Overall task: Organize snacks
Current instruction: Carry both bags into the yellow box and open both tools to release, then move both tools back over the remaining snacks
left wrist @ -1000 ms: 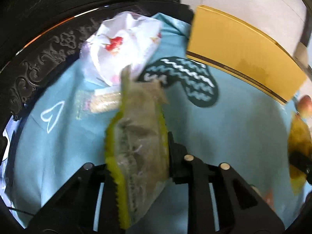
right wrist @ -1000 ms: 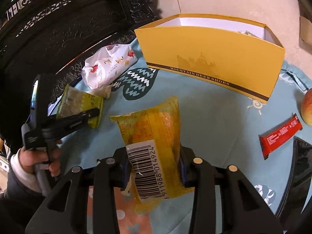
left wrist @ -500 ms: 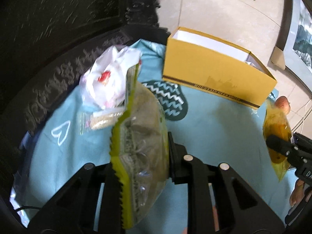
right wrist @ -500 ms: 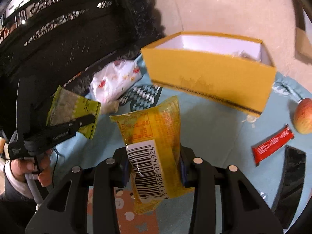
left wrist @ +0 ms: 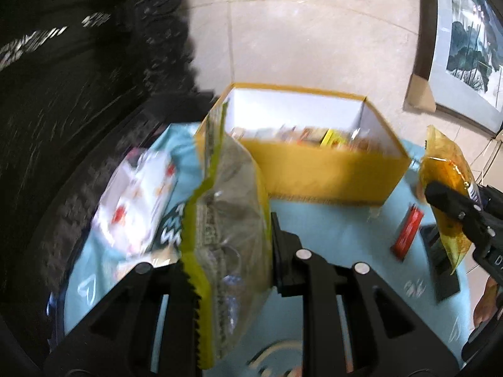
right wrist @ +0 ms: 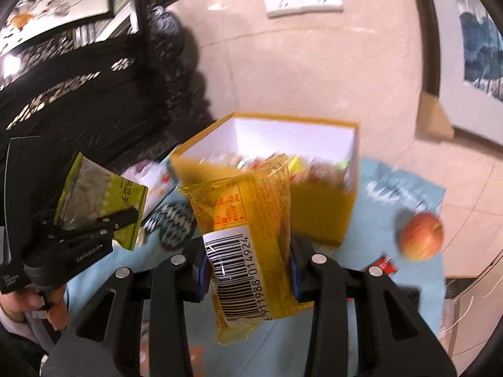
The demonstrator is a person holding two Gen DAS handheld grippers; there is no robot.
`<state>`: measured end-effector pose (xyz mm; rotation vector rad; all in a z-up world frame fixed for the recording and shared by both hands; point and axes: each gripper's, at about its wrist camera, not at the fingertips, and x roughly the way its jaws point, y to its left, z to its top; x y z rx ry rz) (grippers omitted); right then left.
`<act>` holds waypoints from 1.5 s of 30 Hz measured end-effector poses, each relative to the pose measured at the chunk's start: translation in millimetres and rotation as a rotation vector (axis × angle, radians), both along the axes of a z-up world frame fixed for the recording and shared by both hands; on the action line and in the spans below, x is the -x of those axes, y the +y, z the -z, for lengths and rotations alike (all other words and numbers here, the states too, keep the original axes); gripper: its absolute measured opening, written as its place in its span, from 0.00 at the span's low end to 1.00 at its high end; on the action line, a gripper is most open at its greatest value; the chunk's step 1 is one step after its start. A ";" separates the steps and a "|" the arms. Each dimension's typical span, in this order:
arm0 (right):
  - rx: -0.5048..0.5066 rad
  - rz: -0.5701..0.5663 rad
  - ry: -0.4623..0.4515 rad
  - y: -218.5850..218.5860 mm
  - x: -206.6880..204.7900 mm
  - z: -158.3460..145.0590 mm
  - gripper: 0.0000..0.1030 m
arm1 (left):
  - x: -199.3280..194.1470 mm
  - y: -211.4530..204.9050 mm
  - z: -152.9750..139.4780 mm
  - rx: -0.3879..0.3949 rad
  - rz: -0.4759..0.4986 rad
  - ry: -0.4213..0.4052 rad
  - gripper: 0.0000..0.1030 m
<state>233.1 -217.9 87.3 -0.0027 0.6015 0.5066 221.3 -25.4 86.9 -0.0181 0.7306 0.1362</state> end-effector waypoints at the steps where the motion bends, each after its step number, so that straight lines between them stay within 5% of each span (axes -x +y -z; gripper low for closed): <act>1: 0.007 0.020 -0.014 0.0 -7.2 -3.9 0.38 | -9.9 -3.5 -5.9 -0.004 0.011 -0.007 0.19; 10: 0.147 0.164 -0.110 22.1 -90.5 4.8 0.37 | -111.9 -16.8 -23.1 -0.027 0.041 -0.033 0.19; 15: 0.265 0.168 -0.196 41.2 -107.8 23.2 0.44 | -152.4 -7.0 -7.3 0.068 0.010 -0.034 0.23; 16: 0.307 0.182 -0.232 45.1 -106.9 24.9 0.66 | -154.7 -5.6 -1.7 0.081 -0.010 -0.039 0.37; 17: 0.345 0.205 -0.263 48.4 -106.3 26.0 0.74 | -156.4 -5.7 0.7 0.080 -0.031 -0.048 0.67; 19: 0.332 0.203 -0.285 46.8 -104.3 26.1 0.78 | -152.1 -7.8 3.0 0.039 -0.058 -0.097 0.80; 30: 0.211 0.210 -0.187 26.1 -83.0 20.4 0.78 | -119.3 -18.8 -12.6 -0.058 0.000 -0.115 0.80; 39: 0.137 0.227 -0.108 -18.4 -31.0 14.4 0.79 | -61.9 -19.0 -20.1 -0.077 0.016 -0.101 0.84; 45: 0.006 0.241 -0.040 -54.9 15.7 29.7 0.88 | -10.5 20.9 -1.7 -0.013 -0.039 -0.039 0.88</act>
